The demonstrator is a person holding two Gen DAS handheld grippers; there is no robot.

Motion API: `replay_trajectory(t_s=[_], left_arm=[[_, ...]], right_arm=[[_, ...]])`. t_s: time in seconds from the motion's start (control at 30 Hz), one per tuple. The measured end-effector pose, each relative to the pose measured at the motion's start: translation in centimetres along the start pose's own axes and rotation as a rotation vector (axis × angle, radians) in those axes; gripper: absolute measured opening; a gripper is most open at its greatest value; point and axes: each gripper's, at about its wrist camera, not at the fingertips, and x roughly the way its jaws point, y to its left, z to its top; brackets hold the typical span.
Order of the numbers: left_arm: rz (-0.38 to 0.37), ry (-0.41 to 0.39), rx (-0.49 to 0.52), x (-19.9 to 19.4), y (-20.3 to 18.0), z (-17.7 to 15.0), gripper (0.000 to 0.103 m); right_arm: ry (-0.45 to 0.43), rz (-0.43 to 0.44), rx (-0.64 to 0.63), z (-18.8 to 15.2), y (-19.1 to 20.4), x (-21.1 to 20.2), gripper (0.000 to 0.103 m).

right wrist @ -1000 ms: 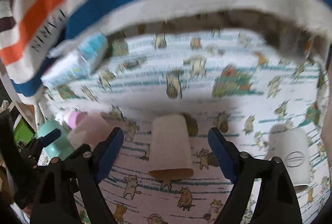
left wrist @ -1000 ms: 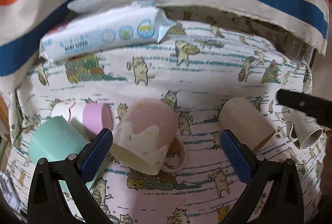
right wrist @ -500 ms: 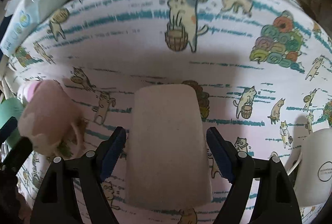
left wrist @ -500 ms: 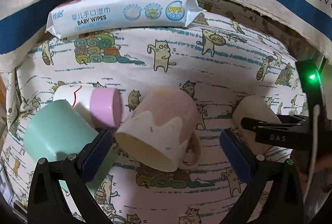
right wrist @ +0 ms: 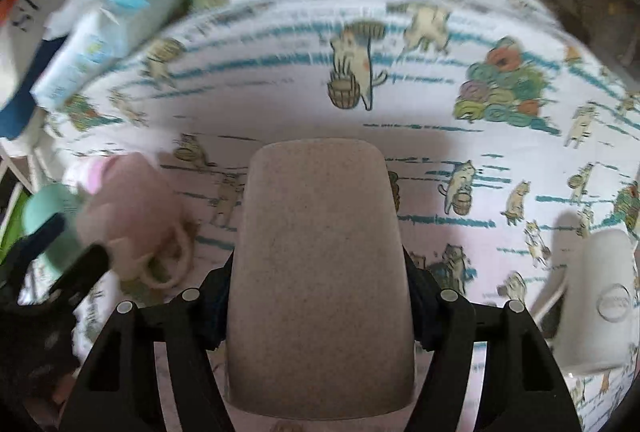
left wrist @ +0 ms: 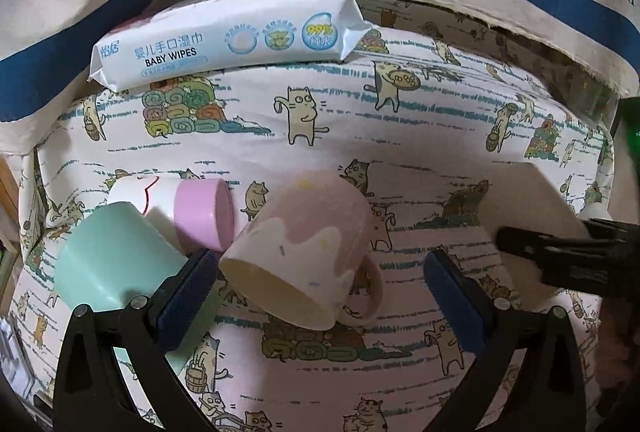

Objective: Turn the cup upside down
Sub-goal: 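Close the right tool around the tan paper cup's body, then lift the tan cup with the right tool and turn it toward the left tool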

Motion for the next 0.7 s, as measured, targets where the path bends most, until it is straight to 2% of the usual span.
replay_trajectory(t_s=[0.13,0.3,0.47,0.7], left_arm=[[-0.007,-0.014,-0.008,-0.6,0.2,0.2,0.102],[-0.012,-0.038,-0.006,-1.6,0.2,0.4,0.102],[-0.022,-0.038,0.0,-2.3,-0.3,0.4,0.102],[0.022,-0.048,0.034,-3.7,-0.2,-0.4,0.102]], right_arm=[[0.003,0.019,0.023,-2.3,0.3,-2.5,0.069],[0.042,0.003,0.072,-6.4,0.7,-1.4,0.069],[0.086,0.003,0.114,-7.3,0.7,0.6,0.069],[0.095,-0.021,0.088,-7.5,1.2,1.3,0.069]])
